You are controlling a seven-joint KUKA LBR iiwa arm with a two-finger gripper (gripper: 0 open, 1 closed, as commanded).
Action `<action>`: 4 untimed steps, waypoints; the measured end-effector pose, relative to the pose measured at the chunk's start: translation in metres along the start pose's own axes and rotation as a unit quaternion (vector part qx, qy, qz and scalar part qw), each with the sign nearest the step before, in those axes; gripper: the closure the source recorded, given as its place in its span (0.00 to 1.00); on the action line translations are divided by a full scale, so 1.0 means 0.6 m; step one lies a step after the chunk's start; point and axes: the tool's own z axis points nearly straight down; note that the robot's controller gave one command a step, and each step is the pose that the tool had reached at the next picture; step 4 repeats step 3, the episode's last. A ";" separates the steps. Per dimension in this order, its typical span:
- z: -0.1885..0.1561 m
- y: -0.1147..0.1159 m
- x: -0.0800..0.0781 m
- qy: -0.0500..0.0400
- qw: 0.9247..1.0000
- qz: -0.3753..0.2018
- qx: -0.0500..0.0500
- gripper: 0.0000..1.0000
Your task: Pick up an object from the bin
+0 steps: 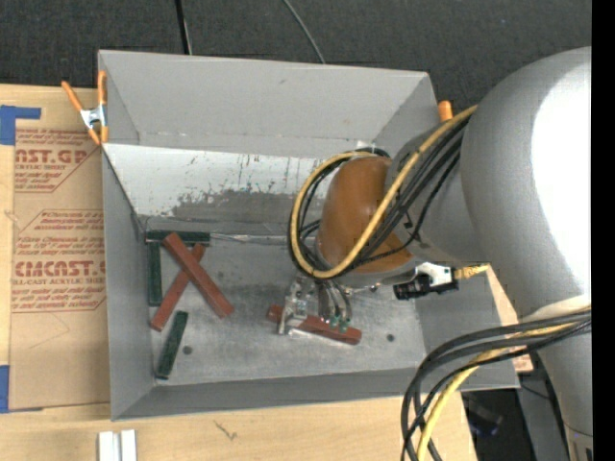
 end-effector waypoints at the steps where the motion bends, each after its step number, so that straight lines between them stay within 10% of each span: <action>1: -0.022 0.000 0.007 0.008 1.000 0.000 0.001 1.00; 4: -0.079 0.003 0.004 0.007 1.000 -0.001 -0.001 1.00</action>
Offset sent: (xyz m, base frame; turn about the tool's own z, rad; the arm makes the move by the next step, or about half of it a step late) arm 0.0001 -0.0001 0.0329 0.0000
